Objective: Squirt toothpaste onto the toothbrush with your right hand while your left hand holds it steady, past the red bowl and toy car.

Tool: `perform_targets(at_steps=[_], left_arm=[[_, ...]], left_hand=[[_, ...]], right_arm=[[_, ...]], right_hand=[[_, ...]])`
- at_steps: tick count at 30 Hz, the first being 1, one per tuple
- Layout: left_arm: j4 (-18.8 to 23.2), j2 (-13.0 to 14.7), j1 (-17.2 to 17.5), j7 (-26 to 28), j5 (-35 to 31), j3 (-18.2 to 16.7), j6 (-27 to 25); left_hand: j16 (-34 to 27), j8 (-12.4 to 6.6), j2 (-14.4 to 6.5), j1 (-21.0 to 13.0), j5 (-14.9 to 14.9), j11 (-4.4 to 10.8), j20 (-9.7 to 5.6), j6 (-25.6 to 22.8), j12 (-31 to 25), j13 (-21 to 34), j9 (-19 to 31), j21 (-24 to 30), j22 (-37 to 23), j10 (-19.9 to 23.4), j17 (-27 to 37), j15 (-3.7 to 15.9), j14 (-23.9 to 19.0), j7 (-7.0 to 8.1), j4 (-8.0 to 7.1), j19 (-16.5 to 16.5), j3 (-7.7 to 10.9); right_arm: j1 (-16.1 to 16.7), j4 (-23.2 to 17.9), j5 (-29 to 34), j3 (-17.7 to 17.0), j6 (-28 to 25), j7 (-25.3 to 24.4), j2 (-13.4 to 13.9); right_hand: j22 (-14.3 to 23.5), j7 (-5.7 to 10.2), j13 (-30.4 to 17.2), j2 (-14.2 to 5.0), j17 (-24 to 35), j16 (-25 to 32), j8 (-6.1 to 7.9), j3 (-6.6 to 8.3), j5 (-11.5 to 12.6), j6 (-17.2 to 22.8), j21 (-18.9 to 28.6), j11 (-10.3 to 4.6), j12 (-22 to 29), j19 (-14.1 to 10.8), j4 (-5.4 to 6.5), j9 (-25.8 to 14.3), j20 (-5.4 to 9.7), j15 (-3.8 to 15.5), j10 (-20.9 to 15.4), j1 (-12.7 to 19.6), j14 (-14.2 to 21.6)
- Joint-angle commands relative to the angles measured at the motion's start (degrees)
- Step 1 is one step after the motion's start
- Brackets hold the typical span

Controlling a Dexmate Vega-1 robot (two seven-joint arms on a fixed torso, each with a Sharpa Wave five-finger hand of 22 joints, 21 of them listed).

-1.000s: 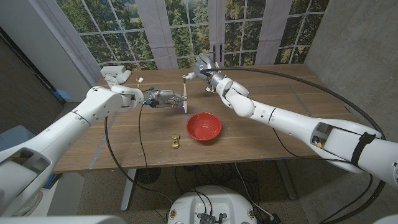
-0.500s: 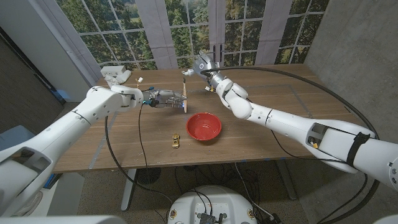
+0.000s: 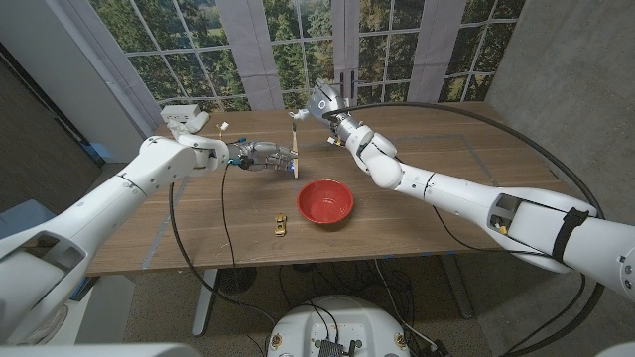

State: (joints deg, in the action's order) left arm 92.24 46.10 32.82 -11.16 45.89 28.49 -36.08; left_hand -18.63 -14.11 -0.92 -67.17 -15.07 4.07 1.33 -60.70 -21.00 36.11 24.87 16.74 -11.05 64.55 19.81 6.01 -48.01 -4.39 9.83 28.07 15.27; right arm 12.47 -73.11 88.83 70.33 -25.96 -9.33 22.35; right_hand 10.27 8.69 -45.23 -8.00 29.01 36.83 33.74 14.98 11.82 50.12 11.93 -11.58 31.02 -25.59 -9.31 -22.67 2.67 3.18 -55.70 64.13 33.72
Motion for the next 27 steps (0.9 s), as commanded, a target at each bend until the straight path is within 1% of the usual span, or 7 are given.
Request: perform_targets(at_steps=[1, 3, 6, 13, 15, 16, 27], left_arm=[[-1.14, -0.55, -0.43, -0.56, -0.18, 0.13, 0.44], [-1.16, -0.58, -0.4, -0.56, -0.17, 0.09, 0.5], [-1.27, -0.63, -0.49, -0.58, -0.19, 0.11, 0.42], [-1.43, -0.77, -0.66, -0.59, -0.28, 0.17, 0.34], [-1.51, -0.84, -0.7, -0.61, -0.25, 0.17, 0.32], [-1.54, -0.85, -0.76, -0.61, -0.29, 0.21, 0.26], [-2.0, -1.33, -1.01, -0.74, -0.14, 0.19, 0.37]], left_hand=[[-0.03, -0.3, -6.08, -6.57, -0.31, 3.67, 0.02, -0.28, -0.31, 0.15, 0.25, 0.41, -0.21, 3.93, 0.14, 7.49, -0.53, -0.08, 0.04, 0.16, 0.25], [0.09, -0.29, -6.11, -6.54, -0.33, 3.64, 0.02, -0.3, -0.3, 0.12, 0.26, 0.42, -0.21, 3.99, 0.07, 7.41, -0.43, -0.09, 0.02, 0.16, 0.28], [0.08, -0.29, -6.11, -6.54, -0.33, 3.69, 0.01, -0.29, -0.26, 0.12, 0.31, 0.43, -0.21, 3.95, 0.08, 7.45, -0.45, -0.06, 0.02, 0.15, 0.28], [0.12, -0.24, -6.12, -6.54, -0.35, 3.71, 0.01, -0.31, -0.29, 0.3, 0.32, 0.44, -0.2, 3.9, 0.09, 7.46, -0.46, -0.13, 0.03, 0.14, 0.3], [0.1, -0.23, -6.1, -6.53, -0.35, 3.76, 0.02, -0.31, -0.25, 0.25, 0.33, 0.45, -0.2, 3.92, 0.11, 7.46, -0.5, -0.09, 0.03, 0.13, 0.28], [0.1, -0.22, -6.09, -6.53, -0.35, 3.7, 0.03, -0.35, -0.23, 0.25, 0.31, 0.44, -0.2, 3.89, 0.13, 7.46, -0.5, -0.18, 0.03, 0.12, 0.28], [0.16, -0.13, -6.08, -6.49, -0.38, 3.61, -0.07, -0.46, -0.17, 0.3, 0.28, 0.47, -0.2, 3.94, 0.12, 7.43, -0.54, -0.19, 0.02, 0.09, 0.26]], right_arm=[[-1.05, 2.8, -1.9, 1.26, -0.12, -2.83, -1.06], [-1.2, 2.86, -2.07, 1.53, -0.29, -2.57, -1.07], [-1.23, 3.73, -2.72, 1.66, -0.82, -4.27, -1.43], [-1.27, 4.97, -4.61, 1.82, -1.61, -7.75, -1.86], [-1.31, 5.08, -4.86, 1.98, -2.05, -7.86, -1.93], [-1.32, 5.38, -5.17, 1.97, -2.15, -8.65, -2.05], [-1.89, 6.17, -6.48, 3.15, -2.79, -8.57, -2.45]], right_hand=[[0.06, -0.44, -1.21, -0.81, 1.47, 0.62, 0.96, 0.88, 0.48, 1.81, 0.25, -0.32, 1.4, 0.33, 0.67, -0.58, 2.99, 10.25, -1.15, 2.63, 0.97], [0.05, -0.67, -0.48, -0.32, 2.79, 1.4, 0.85, 0.43, 0.62, 2.95, 0.26, -0.21, 1.13, 0.32, 0.51, 0.07, 3.31, 10.3, -1.54, 3.11, 1.91], [0.05, -1.29, 0.75, 0.12, 4.36, 1.75, 0.39, 0.13, 0.97, 4.03, 0.24, -0.02, 1.06, 0.38, 0.14, 1.05, 3.65, 10.4, -3.11, 4.46, 2.39], [0.06, -1.42, 1.37, 0.39, 7.07, 2.55, -0.33, -0.64, 1.4, 5.34, 0.1, -0.05, 1.14, 0.87, 0.41, 2.19, 5.09, 10.41, -3.78, 5.6, 3.87], [0.06, -1.34, 1.35, 0.4, 7.52, 2.62, -0.36, -0.76, 1.48, 5.21, 0.09, -0.04, 1.23, 0.93, 0.46, 1.99, 5.38, 10.42, -3.9, 5.77, 4.11], [0.06, -1.68, 1.24, 0.43, 7.85, 2.65, -0.39, -0.85, 1.54, 5.33, 0.05, -0.04, 1.35, 1.06, 0.5, 1.99, 5.42, 10.42, -3.99, 5.89, 4.26], [0.04, -1.97, 2.13, 0.65, 10.67, 2.12, -1.25, -1.57, 2.05, 6.55, 0.03, 0.03, 1.24, 1.43, 0.64, 3.07, 4.72, 10.38, -4.66, 7.05, 4.85]])
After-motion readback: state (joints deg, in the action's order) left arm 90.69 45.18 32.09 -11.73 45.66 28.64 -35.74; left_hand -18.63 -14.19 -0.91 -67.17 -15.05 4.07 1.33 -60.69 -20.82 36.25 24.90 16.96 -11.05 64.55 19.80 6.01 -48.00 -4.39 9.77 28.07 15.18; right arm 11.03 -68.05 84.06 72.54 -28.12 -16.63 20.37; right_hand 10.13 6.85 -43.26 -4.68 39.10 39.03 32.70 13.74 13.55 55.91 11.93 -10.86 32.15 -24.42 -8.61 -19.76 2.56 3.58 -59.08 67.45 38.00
